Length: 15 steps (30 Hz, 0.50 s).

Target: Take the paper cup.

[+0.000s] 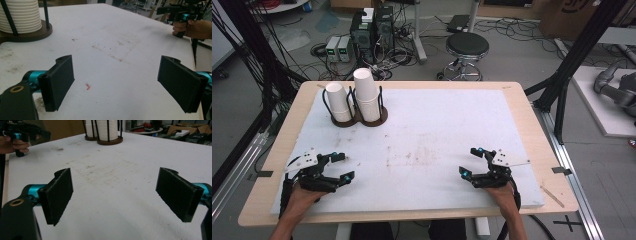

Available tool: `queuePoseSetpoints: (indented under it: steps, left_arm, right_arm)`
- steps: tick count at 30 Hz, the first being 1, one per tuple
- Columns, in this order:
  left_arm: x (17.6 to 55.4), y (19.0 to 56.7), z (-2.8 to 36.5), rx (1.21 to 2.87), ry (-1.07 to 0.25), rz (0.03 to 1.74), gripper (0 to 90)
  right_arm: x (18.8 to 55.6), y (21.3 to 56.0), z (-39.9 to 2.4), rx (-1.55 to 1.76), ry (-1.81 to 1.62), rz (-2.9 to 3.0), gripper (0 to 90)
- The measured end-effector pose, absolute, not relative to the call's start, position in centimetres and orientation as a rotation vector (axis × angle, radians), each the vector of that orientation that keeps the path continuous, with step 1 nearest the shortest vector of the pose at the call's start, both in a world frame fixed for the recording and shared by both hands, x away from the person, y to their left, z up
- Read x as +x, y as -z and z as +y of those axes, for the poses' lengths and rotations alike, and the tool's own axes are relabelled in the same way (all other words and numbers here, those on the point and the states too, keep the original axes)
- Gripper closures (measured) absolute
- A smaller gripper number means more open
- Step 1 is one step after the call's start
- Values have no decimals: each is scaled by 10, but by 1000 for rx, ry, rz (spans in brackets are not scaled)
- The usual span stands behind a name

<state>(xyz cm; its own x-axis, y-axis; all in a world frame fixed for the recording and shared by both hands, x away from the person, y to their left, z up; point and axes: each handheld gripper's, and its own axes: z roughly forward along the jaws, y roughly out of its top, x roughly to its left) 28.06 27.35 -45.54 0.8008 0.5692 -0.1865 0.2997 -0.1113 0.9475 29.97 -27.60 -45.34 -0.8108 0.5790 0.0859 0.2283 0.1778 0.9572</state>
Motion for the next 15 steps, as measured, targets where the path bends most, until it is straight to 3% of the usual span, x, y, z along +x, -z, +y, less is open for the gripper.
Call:
queuePoseSetpoints:
  steps: [15]
  left_arm:
    - [278,455,273,1708,-293,680,135]
  right_arm:
    - [299,454,-280,807,-1716,2123,149]
